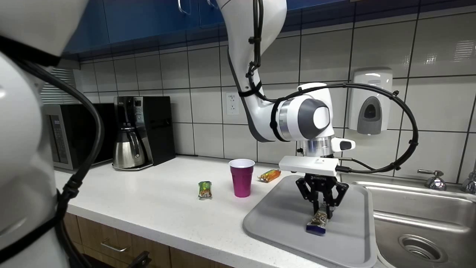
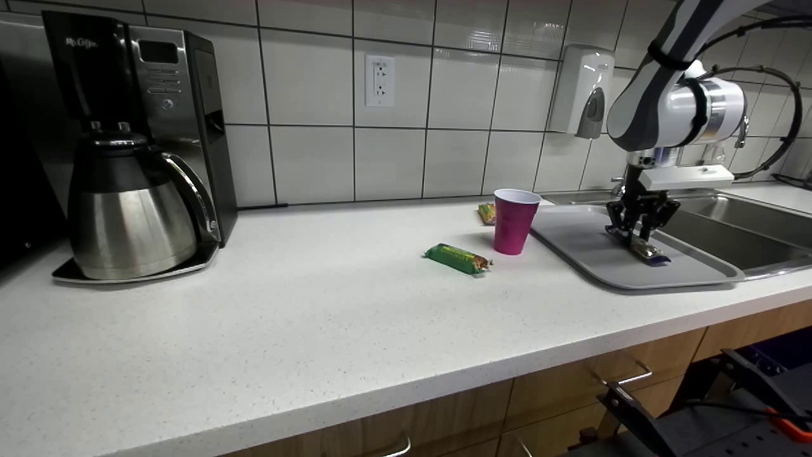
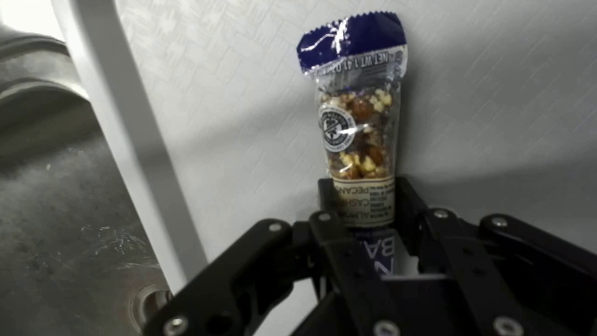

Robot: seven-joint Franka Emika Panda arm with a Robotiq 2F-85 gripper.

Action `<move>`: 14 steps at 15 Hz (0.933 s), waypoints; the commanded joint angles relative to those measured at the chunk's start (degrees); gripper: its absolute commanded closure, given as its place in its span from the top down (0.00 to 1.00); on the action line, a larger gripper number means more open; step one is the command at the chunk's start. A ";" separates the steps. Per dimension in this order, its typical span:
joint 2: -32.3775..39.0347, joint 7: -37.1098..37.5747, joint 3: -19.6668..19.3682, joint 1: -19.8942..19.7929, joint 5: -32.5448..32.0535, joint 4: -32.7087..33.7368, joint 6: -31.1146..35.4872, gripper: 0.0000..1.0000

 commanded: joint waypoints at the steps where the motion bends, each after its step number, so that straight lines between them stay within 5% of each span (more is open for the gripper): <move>1: -2.80 -1.31 1.35 -0.16 0.96 -1.30 -0.86 0.08; 14: -8.68 -0.71 4.15 2.92 0.80 -6.04 -0.95 0.08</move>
